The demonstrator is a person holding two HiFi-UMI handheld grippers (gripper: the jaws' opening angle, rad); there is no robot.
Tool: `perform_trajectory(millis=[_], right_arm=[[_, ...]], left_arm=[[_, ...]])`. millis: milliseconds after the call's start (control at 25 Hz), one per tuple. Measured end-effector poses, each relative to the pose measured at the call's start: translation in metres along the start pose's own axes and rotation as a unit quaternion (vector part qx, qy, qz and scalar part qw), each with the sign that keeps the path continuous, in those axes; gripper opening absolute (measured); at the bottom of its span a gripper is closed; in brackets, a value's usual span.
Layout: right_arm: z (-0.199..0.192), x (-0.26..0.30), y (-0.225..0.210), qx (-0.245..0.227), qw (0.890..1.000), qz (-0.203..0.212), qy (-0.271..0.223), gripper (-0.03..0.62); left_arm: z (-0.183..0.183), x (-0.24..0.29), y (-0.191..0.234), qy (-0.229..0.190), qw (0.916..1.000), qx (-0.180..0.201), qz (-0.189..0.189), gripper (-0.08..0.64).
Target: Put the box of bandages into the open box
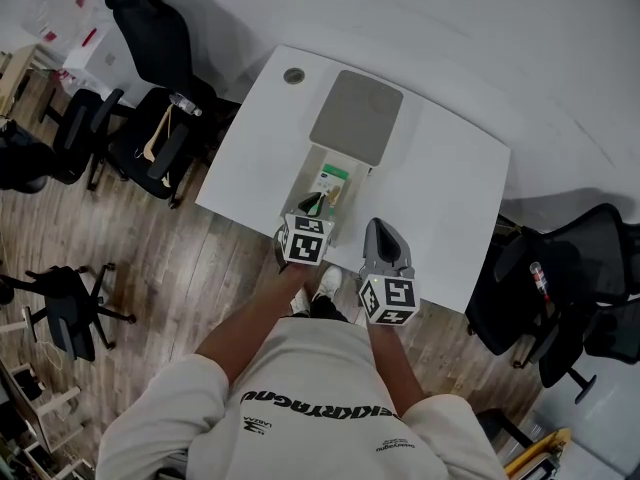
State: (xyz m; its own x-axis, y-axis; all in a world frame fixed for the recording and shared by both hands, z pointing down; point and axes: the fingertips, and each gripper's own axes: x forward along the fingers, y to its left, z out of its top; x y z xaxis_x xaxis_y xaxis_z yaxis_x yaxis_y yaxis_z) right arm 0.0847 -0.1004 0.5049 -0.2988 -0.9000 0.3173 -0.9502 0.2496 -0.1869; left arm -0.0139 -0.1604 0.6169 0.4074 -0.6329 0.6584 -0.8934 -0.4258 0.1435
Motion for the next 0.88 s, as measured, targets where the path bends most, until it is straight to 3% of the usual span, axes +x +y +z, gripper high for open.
perform_trajectory(millis=[360,880], right_arm=[[0.007,-0.004,0.009,-0.005,1.000,0.004,-0.010,-0.002],[0.019,-0.012,0.023,-0.016,0.999,0.008,-0.028,-0.002]], left_arm=[[0.027,-0.035,-0.001,-0.068,0.9976,0.011,-0.001,-0.003],[0.056,-0.087,-0.012,-0.162,0.9863,0.020,-0.022,-0.003]])
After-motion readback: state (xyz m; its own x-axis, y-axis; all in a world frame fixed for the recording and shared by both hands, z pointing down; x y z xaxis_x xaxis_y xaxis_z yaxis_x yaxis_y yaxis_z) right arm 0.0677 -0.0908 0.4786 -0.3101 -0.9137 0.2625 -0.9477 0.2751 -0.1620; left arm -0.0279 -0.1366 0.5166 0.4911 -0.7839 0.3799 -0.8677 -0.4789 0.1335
